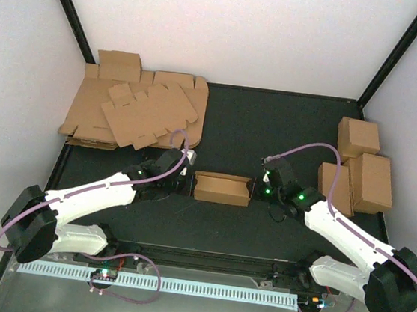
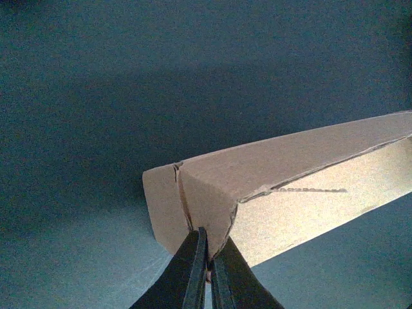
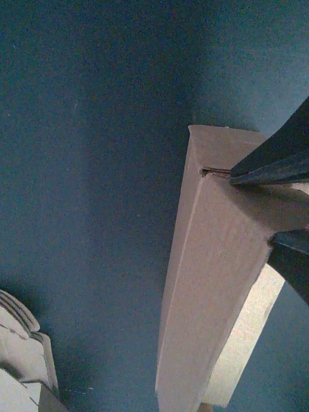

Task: Fold the paper box

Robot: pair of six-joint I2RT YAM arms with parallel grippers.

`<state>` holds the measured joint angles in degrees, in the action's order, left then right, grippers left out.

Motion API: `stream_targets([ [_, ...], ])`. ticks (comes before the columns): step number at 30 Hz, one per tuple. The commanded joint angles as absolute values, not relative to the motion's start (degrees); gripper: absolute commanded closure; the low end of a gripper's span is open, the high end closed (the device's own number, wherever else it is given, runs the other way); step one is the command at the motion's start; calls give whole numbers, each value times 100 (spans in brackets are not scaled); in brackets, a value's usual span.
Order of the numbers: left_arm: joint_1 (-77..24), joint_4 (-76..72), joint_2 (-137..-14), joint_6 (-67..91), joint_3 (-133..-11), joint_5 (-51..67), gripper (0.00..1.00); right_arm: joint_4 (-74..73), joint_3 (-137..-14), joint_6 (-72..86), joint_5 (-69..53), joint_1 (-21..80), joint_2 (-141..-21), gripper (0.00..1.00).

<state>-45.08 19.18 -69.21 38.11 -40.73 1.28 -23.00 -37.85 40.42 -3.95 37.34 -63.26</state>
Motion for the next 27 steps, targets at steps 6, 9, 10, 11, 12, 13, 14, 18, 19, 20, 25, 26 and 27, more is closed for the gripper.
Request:
stream_targets([
  [6, -4575, 1889, -6954, 3867, -4057, 43, 95, -2130, -3499, 3811, 159, 3814, -6240, 87],
  [9, -4571, 1900, -6967, 3859, -4065, 20, 95, -2110, -3499, 3716, 267, 3848, -6212, 88],
  [10, -4577, 1914, -6974, 3851, -4069, 11, 95, -2144, -3529, 3656, 295, 3847, -6213, 88],
  [11, -4572, 1930, -6970, 3842, -4077, 3, 95, -2188, -3566, 3600, 337, 3845, -6218, 88],
  [12, -4571, 1941, -6970, 3837, -4080, -13, 95, -2241, -3597, 3554, 378, 3849, -6220, 88],
  [13, -4575, 1952, -6970, 3833, -4085, -22, 95, -2264, -3615, 3492, 398, 3855, -6214, 88],
  [14, -4571, 1964, -6972, 3824, -4091, -46, 95, -2275, -3620, 3430, 411, 3857, -6214, 88],
  [18, -4570, 2003, -6995, 3801, -4120, -85, 95, -2283, -3625, 3192, 415, 3857, -6216, 89],
  [19, -4573, 2006, -7004, 3797, -4122, -82, 95, -2277, -3626, 3128, 391, 3858, -6228, 89],
  [20, -4571, 2015, -7012, 3802, -4129, -79, 95, -2283, -3634, 3093, 386, 3858, -6243, 89],
  [25, -4570, 2028, -7048, 3791, -4143, -93, 95, -2281, -3693, 2769, 294, 3856, -6266, 89],
  [26, -4571, 2035, -7056, 3786, -4153, -98, 95, -2318, -3726, 2724, 298, 3857, -6267, 89],
  [27, -4575, 2045, -7059, 3780, -4152, -106, 95, -2346, -3767, 2657, 288, 3856, -6279, 89],
])
